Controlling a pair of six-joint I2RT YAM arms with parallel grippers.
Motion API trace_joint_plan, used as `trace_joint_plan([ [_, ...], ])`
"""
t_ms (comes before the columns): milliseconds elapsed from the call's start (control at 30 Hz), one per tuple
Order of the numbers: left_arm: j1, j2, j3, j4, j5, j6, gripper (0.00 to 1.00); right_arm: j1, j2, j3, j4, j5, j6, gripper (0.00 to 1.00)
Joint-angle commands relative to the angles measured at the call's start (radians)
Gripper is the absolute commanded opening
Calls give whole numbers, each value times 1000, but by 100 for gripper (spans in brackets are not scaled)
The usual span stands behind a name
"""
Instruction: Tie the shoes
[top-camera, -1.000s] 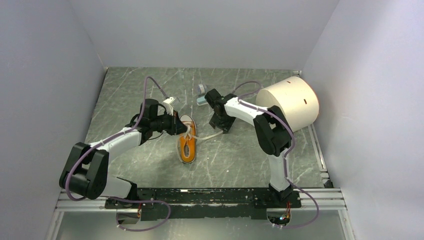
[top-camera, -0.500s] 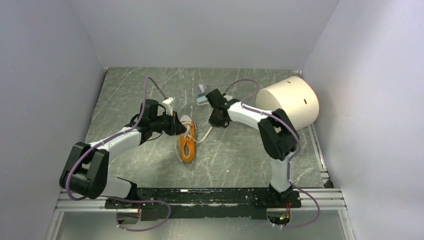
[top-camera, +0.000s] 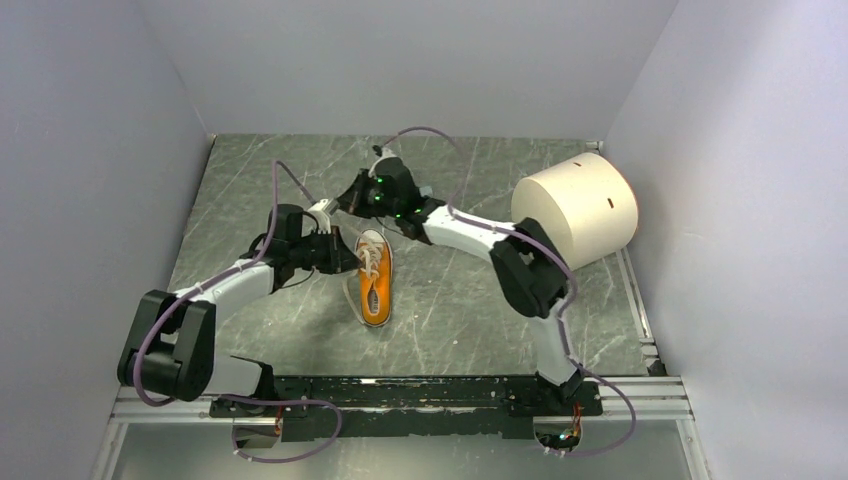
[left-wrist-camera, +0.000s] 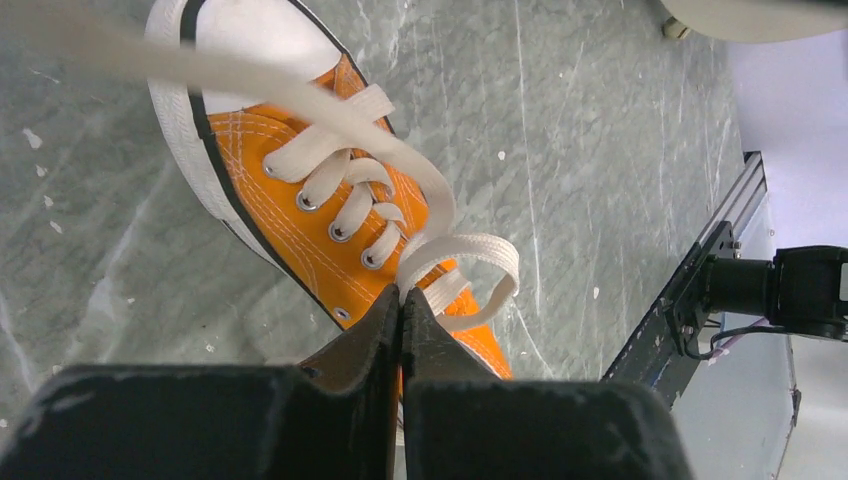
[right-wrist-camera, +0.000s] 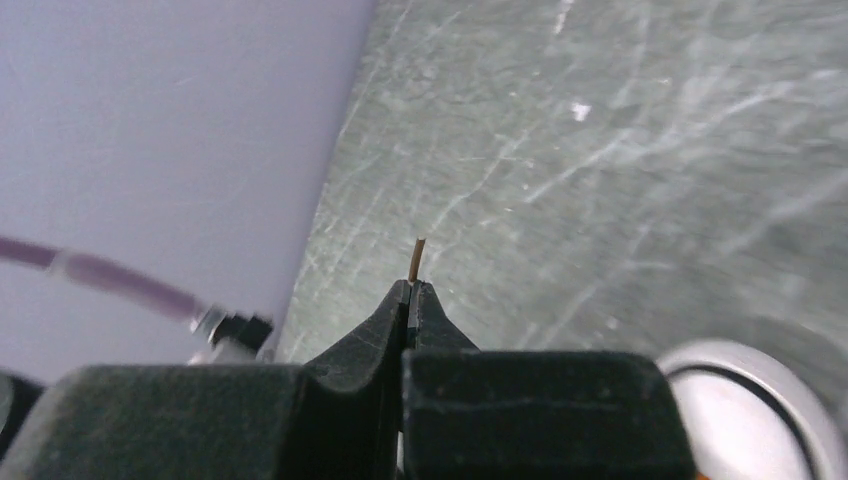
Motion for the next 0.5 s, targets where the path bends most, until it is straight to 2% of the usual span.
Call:
trace_joint_plan([
  [0, 7, -48, -15, -13, -12, -3, 5, 41, 138, 111, 63, -23, 132, 0],
  [133, 9, -80, -27, -30, -26, 14, 5, 65, 181, 156, 17, -34, 122, 0],
  [233, 13, -86, -21, -53, -39, 31, 5, 50, 174, 199, -111, -59, 27, 25],
  [300, 15, -81, -15, -58, -39, 33, 5, 29, 123, 192, -185, -64, -58, 60],
  [333, 15, -76, -10, -60, -37, 31, 5, 19, 93, 180, -227, -67, -111, 69],
  [400, 15, -66, -5, -60, -33, 22, 5, 3, 35, 165, -321, -55, -240, 75],
  [467, 15, -52, 12, -69, -37, 17, 5, -14, -25, 133, -419, -8, -341, 78],
])
